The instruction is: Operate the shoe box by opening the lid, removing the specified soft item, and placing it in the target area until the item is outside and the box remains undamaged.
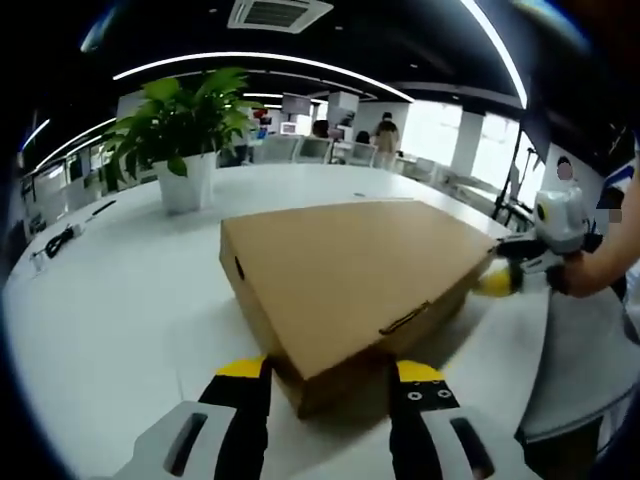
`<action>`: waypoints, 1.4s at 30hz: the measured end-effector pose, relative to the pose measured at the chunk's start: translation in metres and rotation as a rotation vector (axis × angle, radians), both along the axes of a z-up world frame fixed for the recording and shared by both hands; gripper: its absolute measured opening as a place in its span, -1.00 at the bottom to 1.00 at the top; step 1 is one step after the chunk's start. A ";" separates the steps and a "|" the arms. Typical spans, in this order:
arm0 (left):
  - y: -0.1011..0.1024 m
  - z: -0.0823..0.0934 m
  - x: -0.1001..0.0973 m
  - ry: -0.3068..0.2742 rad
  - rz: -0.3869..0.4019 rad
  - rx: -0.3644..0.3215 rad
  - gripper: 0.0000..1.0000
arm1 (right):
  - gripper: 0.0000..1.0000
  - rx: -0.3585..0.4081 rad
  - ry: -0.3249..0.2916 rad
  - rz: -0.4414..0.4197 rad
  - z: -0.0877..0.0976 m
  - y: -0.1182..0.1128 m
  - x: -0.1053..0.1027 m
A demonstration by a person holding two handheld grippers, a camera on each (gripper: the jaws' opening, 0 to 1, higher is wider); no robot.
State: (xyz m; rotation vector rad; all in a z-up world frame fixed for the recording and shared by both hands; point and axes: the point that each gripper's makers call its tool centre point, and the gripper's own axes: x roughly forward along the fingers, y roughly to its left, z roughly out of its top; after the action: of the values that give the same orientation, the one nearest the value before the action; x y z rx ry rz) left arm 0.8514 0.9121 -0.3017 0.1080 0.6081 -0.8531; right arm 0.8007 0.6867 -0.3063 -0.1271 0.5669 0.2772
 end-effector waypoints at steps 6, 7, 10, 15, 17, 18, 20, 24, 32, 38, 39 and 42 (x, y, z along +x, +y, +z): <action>-0.001 0.001 -0.001 0.002 0.003 -0.007 -0.05 | -0.07 -0.015 -0.026 0.002 0.001 -0.001 -0.001; -0.001 0.001 -0.001 0.002 0.002 -0.007 -0.05 | -0.07 -0.016 -0.034 0.003 0.000 -0.001 -0.001; -0.001 0.001 0.000 0.002 0.002 -0.010 -0.05 | -0.08 -0.017 -0.053 0.000 0.002 -0.001 -0.001; -0.001 0.002 -0.001 -0.002 -0.002 -0.015 -0.06 | -0.09 -0.011 -0.082 -0.008 0.007 -0.002 -0.002; -0.001 0.002 0.000 -0.006 0.000 -0.010 -0.09 | -0.10 -0.008 -0.099 -0.011 0.011 -0.002 -0.002; -0.001 0.002 0.001 -0.006 0.003 -0.013 -0.11 | -0.12 -0.010 -0.103 -0.012 0.013 -0.002 -0.001; -0.002 0.004 0.002 -0.003 0.012 -0.023 -0.12 | -0.13 -0.004 -0.107 -0.015 0.014 -0.003 0.000; -0.006 0.011 0.001 -0.003 0.017 -0.042 -0.09 | -0.13 0.004 -0.122 -0.021 0.022 -0.003 0.000; -0.009 0.015 0.003 -0.007 0.020 -0.055 -0.05 | -0.12 0.019 -0.141 -0.032 0.037 -0.004 0.002; -0.010 0.020 0.002 -0.009 0.027 -0.059 -0.05 | -0.11 0.029 -0.148 -0.033 0.045 -0.005 0.003; -0.010 0.020 0.003 -0.009 0.028 -0.059 -0.05 | -0.12 0.034 -0.151 -0.034 0.047 -0.005 0.003; -0.008 0.021 0.003 -0.008 0.029 -0.056 -0.05 | -0.21 0.032 -0.163 -0.045 0.055 -0.008 0.005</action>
State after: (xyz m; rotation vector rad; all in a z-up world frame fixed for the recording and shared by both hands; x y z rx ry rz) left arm 0.8542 0.9036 -0.2812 0.0519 0.5761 -0.8410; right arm 0.8053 0.6785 -0.2514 -0.1053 0.4033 0.2301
